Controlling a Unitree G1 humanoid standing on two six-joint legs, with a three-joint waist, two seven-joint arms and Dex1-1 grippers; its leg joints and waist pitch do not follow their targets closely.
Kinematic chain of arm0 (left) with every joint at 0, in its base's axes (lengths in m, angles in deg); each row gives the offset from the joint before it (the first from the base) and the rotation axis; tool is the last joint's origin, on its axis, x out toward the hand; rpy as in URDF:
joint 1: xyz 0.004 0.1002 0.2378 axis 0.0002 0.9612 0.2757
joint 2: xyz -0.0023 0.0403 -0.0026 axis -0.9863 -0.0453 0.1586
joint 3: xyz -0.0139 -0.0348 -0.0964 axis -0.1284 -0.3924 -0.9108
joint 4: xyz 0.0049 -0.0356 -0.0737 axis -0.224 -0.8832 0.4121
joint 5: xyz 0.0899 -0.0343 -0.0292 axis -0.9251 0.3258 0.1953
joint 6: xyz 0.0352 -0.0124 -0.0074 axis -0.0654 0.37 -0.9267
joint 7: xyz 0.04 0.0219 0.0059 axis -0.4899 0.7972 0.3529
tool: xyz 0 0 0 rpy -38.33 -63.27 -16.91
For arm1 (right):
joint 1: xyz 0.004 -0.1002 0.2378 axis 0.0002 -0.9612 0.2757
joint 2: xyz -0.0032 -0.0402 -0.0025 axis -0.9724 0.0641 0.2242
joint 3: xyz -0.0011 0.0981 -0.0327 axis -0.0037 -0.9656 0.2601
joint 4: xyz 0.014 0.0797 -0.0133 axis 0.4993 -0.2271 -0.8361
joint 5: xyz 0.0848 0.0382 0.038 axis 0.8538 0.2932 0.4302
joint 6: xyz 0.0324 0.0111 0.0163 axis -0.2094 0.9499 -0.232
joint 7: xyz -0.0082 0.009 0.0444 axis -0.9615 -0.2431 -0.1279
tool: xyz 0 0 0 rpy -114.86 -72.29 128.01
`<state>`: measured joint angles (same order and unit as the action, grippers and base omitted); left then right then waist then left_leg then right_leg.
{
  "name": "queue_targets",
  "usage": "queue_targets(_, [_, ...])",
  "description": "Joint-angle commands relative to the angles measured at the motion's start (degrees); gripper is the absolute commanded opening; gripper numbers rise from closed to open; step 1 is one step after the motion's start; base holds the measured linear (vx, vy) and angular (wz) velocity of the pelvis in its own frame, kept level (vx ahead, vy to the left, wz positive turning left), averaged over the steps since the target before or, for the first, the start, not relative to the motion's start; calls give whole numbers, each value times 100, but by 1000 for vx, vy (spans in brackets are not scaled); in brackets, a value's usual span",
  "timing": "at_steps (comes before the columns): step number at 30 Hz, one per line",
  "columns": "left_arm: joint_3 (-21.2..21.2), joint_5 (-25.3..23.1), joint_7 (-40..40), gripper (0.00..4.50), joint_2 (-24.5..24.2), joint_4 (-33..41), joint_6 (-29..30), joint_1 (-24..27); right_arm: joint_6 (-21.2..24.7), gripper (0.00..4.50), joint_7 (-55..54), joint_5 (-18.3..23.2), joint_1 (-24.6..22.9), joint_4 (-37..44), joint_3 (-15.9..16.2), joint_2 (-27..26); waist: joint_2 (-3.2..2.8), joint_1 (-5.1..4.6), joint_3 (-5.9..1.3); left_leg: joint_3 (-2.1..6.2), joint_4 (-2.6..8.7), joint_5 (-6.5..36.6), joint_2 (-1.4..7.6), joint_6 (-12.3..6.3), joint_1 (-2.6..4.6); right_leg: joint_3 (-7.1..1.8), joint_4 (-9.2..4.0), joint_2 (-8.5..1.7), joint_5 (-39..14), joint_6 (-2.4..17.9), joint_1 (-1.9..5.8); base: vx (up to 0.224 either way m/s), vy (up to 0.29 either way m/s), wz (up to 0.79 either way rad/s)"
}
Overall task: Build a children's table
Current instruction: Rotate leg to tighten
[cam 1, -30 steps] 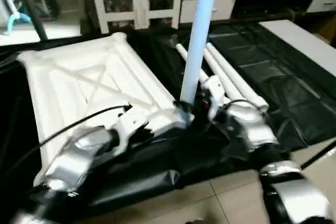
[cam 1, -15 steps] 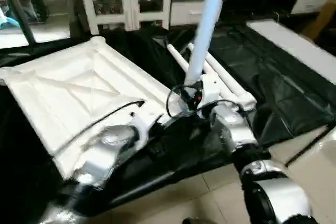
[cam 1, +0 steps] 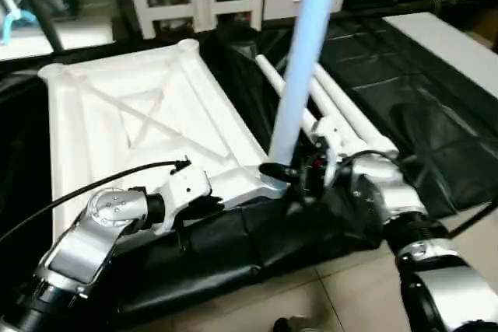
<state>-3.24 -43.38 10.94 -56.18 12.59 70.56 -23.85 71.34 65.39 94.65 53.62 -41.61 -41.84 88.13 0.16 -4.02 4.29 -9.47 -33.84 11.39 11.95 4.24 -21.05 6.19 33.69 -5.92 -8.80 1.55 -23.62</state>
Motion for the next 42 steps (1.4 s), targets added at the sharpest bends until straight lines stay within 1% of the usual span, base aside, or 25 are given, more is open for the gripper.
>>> queue_targets(1, [273,-144,-81,0,-39,-262,97,111,164,335,231,188,72,130,-96,106,8,51,-438,-21,361,651,131,-626,-34,-303,-228,-212,-855,1558,332,0,0,0])
queue_targets(3, [285,-137,-75,0,-25,-249,104,109,203,327,277,192,60,140,-90,94,10,92,-433,-43,351,592,127,-686,-24,-326,-213,-207,-761,1613,315,0,0,0])
queue_targets(5, [293,-135,-95,0,-9,-224,102,119,247,315,353,155,31,136,-47,53,1,148,-425,-63,352,765,138,-659,18,-344,-233,-201,-968,1612,289,0,0,0])
queue_targets(6, [289,-133,-107,0,-11,-230,88,121,234,290,372,149,24,132,-26,42,7,161,-421,-69,356,873,136,-594,24,-351,-244,-199,-1092,1594,287,0,0,0])
queue_targets(9, [283,-136,-128,0,-36,-262,45,122,160,270,333,110,19,89,-2,-3,-3,174,-424,-67,363,1062,138,-454,42,-364,-265,-195,-1319,1525,278,0,0,0])
queue_targets(12, [281,-144,-111,0,-43,-283,40,115,101,242,199,65,24,52,13,-27,13,173,-424,-62,364,1198,136,-348,43,-378,-277,-190,-1479,1469,271,0,0,0])
queue_targets(15, [281,-182,10,0,33,-315,123,60,-32,234,-399,-99,35,-60,8,-150,22,162,-410,-55,371,1322,124,-262,29,-400,-294,-185,-1716,1380,262,0,0,0])
queue_targets(18, [253,-233,356,0,270,-294,555,-34,-153,219,-1417,-351,20,-204,9,-423,49,132,-372,-26,391,1698,99,-50,41,-420,-355,-171,-2458,1108,230,0,0,0])
queue_targets(20, [253,-313,644,0,445,-268,897,-94,-176,210,-2019,-400,14,-269,-61,-615,60,102,-352,-5,394,1983,82,62,65,-415,-402,-167,-2933,926,201,0,0,0])
queue_targets(21, [186,-363,978,0,674,-289,1185,-164,-158,207,-2411,-419,16,-313,-110,-774,43,72,-351,15,390,2181,66,89,77,-402,-432,-166,-3218,800,183,0,0,0])
queue_targets(22, [122,-400,1250,0,863,-313,1404,-223,-141,205,-2693,-430,18,-345,-144,-895,52,48,-343,30,389,2298,72,132,91,-390,-464,-167,-3419,698,157,0,0,0])
queue_targets(23, [-7,-458,1690,0,1163,-372,1724,-323,-139,203,-3098,-450,29,-401,-191,-1067,53,35,-328,19,386,2359,69,144,116,-388,-496,-152,-3510,661,121,0,0,0])
queue_targets(24, [-95,-456,1969,0,1421,-408,1918,-402,-105,201,-3492,-482,40,-461,-214,-1233,42,50,-360,22,360,2375,52,142,170,-386,-517,-156,-3483,648,105,0,0,0])
queue_targets(25, [-118,-452,2058,0,1512,-419,1966,-431,-92,201,-3630,-492,42,-483,-221,-1300,34,23,-349,23,377,2417,48,112,138,-368,-518,-131,-3348,673,106,0,0,0])
queue_targets(26, [-253,-426,2586,0,2060,-491,2201,-606,-25,200,-4407,-497,51,-616,-286,-1726,22,-25,-325,41,400,2490,53,148,102,-338,-518,-125,-3326,646,119,0,0,0])
queue_targets(27, [-253,-426,2586,0,2060,-491,2201,-606,-25,200,-4407,-497,51,-616,-286,-1726,22,-25,-325,41,400,2490,53,148,102,-338,-518,-125,-3326,646,119,0,0,0])
queue_targets(28, [-308,-418,2803,0,2288,-520,2278,-682,4,200,-4700,-478,54,-670,-318,-1921,33,-69,-339,57,397,2780,26,124,137,-280,-578,-101,-3513,460,104,0,0,0])
queue_targets(29, [-328,-426,2910,0,2403,-529,2322,-725,32,200,-4803,-475,52,-697,-315,-2031,33,-80,-342,65,392,2852,24,111,158,-267,-593,-108,-3548,429,88,0,0,0])
queue_targets(31, [-304,-474,3026,0,2573,-481,2446,-786,-45,200,-4860,-616,57,-752,-160,-2226,4,-113,-332,91,418,3046,24,49,154,-209,-655,-109,-3536,334,108,0,0,0])
queue_targets(33, [-317,-485,3012,0,2550,-440,2477,-765,-113,200,-4832,-615,84,-760,-174,-2225,13,-125,-324,101,429,3159,27,39,157,-184,-676,-110,-3550,305,105,0,0,0])
queue_targets(35, [-344,-498,2896,0,2365,-353,2475,-672,-243,200,-4675,-526,151,-758,-292,-2126,-19,-149,-328,127,457,3258,48,41,156,-144,-685,-146,-3379,350,148,0,0,0])
queue_targets(36, [-347,-516,2900,0,2361,-334,2509,-667,-260,200,-4692,-539,162,-767,-310,-2129,-19,-159,-340,138,476,3208,59,48,119,-138,-667,-167,-3189,407,188,0,0,0])
queue_targets(38, [-284,-525,2566,0,2014,-280,2228,-523,-492,200,-3971,-550,153,-641,-232,-1884,13,-151,-353,121,473,3115,58,29,118,-166,-649,-177,-2994,522,176,0,0,0])
queue_targets(40, [-179,-503,2089,0,1544,-225,1883,-344,-581,269,-3141,-384,139,-443,-245,-1609,6,-158,-387,112,477,2800,71,-90,41,-228,-579,-200,-2577,762,240,0,0,0])
queue_targets(42, [-189,-481,1866,0,1273,-220,1750,-241,-608,271,-2838,-294,148,-340,-277,-1420,4,-157,-393,70,466,2502,81,-184,18,-273,-518,-189,-2101,1012,238,0,0,0])
